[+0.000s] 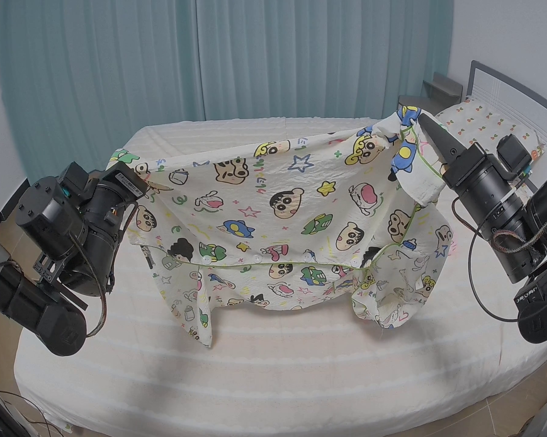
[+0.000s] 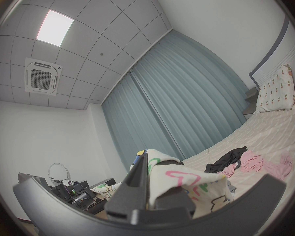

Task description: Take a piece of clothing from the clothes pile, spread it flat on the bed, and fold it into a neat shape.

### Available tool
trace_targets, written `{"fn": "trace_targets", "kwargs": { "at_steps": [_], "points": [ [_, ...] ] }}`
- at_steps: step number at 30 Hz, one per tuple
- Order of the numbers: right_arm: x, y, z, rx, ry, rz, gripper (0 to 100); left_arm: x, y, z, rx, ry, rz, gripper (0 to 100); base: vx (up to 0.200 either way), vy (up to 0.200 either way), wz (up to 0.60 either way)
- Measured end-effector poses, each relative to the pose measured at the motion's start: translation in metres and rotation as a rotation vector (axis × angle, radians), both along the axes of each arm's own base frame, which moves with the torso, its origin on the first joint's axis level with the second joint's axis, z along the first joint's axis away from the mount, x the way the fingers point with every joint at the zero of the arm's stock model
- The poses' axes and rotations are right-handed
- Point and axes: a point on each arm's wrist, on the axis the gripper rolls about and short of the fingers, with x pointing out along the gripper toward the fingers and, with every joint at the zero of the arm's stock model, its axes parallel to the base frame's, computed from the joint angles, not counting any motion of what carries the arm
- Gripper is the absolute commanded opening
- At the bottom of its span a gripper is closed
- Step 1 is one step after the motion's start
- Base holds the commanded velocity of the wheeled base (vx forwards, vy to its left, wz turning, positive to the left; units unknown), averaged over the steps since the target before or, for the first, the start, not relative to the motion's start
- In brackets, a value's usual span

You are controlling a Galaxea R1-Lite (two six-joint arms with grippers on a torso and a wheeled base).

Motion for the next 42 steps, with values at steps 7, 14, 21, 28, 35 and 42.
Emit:
{"fn": "trace_targets", "kwargs": {
  "at_steps": [7,14,21,28,35,42],
  "points": [
    [-0.0003,0.0004,0.0001,0.000,0.000,0.001,0,-0.0011,0.0010,0.0023,0.008,-0.006,0.006,0,0.000,0.200,0.00],
    [-0.0003,0.0004,0.0002,0.000,-0.001,0.001,0,-0.0017,0.0013,0.0027,0.013,-0.006,0.008,0,0.000,0.200,0.00],
    [-0.0003,0.0004,0.0002,0.000,0.000,0.001,0,-0.0019,0.0015,0.0028,0.011,-0.007,0.008,0,0.000,0.114,0.00],
    [-0.0005,0.0003,0.0003,0.000,-0.001,0.001,0,-0.0025,0.0010,0.0020,0.012,-0.003,0.006,0,0.000,0.000,0.00],
    [-0.0014,-0.0004,-0.0006,-0.003,0.002,0.004,0,-0.0027,0.0007,0.0016,0.013,-0.001,0.005,0,0.000,0.000,0.00],
    [-0.0035,-0.0012,-0.0002,-0.004,0.000,0.007,0,-0.0029,0.0007,0.0018,0.014,-0.002,0.005,0,-0.086,0.000,0.00]
  ]
}}
